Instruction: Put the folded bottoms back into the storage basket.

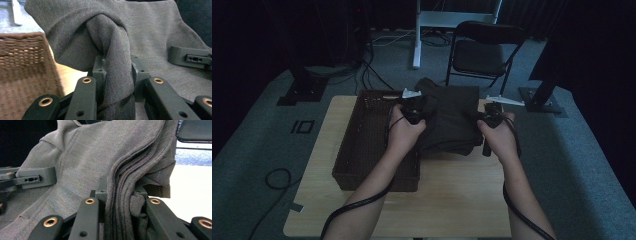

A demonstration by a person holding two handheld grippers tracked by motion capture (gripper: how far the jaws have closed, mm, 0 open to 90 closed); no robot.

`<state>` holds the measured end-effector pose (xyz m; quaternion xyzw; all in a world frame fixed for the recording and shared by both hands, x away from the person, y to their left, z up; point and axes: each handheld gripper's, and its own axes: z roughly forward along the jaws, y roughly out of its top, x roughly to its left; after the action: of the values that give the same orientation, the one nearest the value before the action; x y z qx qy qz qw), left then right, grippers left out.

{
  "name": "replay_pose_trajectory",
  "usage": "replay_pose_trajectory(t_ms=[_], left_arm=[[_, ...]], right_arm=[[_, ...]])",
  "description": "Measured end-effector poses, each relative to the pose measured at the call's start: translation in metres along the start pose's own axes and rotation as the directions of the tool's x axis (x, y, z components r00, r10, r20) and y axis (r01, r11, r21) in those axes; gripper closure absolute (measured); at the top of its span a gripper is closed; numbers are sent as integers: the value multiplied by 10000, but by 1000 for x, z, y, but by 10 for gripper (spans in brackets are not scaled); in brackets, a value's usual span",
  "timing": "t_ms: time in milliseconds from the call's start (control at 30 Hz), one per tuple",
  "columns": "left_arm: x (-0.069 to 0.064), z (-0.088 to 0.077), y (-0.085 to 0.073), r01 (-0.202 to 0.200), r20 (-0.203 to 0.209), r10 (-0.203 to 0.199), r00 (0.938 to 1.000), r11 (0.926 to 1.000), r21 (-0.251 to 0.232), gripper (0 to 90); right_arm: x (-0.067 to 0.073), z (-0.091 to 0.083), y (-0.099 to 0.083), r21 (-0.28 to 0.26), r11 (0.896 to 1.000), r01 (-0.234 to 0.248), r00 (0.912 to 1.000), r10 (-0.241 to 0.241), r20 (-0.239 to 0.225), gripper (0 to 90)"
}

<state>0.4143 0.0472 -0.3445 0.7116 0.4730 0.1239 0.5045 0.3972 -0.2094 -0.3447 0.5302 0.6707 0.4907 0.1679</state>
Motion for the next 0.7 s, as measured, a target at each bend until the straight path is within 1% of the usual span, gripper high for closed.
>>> replay_pose_trajectory(t_ms=[33,67,200,267,300,333,367,433,467,500,533,700], left_arm=[[0,0,0,0,0,0,10000,10000,0,710],[7,-7,3,76,-7,-76,10000,10000,-60,710],[19,-24,11,75,-149,-78,9999,9998,-167,709],[26,-34,16,-33,-250,30,9997,9999,-150,709],[26,-34,16,-33,-250,30,9997,9999,-150,709],[32,-44,20,-109,-339,103,9994,9998,-174,709],[36,-49,21,-116,-373,108,9992,9997,-210,709],[42,-58,24,-99,-453,88,9989,9996,-252,709],[42,-58,24,-99,-453,88,9989,9996,-252,709],[46,-62,25,-130,-536,115,9985,9995,-273,709],[52,-69,26,-166,-613,150,9980,9995,-267,709],[69,-85,28,-185,-799,158,9967,9993,-337,709]], right_arm=[[4,2,3,26,10000,51,10000,-51,-14,742],[9,3,6,30,9999,109,9999,-109,-42,743],[29,9,17,39,9995,313,9994,-312,-149,742],[39,12,22,17,9993,373,9990,-372,-261,742],[45,14,24,41,9992,405,9987,-403,-305,742],[50,15,26,46,9992,405,9985,-403,-378,742],[55,17,29,51,9990,437,9982,-435,-421,742],[65,21,33,67,9989,471,9975,-467,-537,742],[65,21,33,67,9989,471,9975,-467,-537,742],[77,25,36,105,9980,618,9966,-611,-559,742],[81,27,37,109,9977,670,9961,-663,-582,742],[103,36,43,121,9972,732,9942,-720,-796,742]])
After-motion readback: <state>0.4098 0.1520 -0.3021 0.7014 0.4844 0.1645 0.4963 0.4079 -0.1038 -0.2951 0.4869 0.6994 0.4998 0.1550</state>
